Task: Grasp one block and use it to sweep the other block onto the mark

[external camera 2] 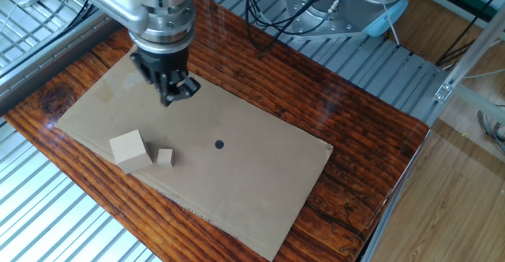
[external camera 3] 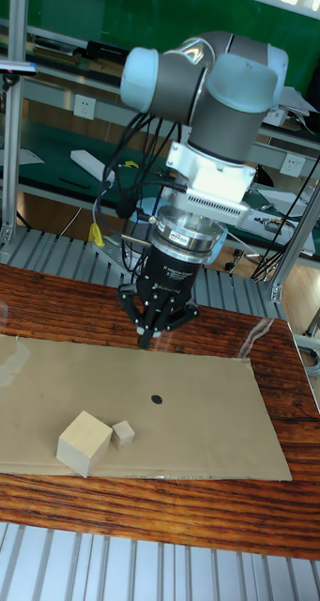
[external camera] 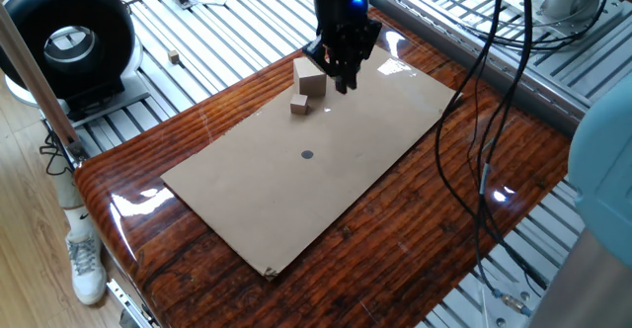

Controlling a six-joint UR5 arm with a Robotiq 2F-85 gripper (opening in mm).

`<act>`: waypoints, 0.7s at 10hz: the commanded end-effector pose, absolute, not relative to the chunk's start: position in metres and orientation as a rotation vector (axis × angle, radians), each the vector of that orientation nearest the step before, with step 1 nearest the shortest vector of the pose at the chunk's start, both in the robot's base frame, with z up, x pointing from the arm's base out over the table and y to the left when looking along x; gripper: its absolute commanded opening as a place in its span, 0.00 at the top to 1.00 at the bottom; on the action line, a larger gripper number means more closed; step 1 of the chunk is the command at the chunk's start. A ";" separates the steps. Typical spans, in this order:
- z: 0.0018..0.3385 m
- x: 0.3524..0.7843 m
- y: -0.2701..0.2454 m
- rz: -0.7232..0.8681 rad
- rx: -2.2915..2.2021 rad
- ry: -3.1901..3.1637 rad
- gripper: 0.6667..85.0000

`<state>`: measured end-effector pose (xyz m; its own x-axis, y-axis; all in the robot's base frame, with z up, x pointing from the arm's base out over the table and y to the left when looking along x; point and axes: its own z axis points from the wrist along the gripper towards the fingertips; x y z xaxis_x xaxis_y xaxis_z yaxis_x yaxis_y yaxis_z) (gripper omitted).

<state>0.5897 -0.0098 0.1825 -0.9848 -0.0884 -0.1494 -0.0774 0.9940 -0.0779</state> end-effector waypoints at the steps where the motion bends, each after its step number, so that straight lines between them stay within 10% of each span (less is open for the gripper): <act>1: 0.187 0.617 -0.010 -0.070 -0.244 2.885 1.00; 7: 0.180 0.610 -0.008 0.005 -0.142 2.904 1.00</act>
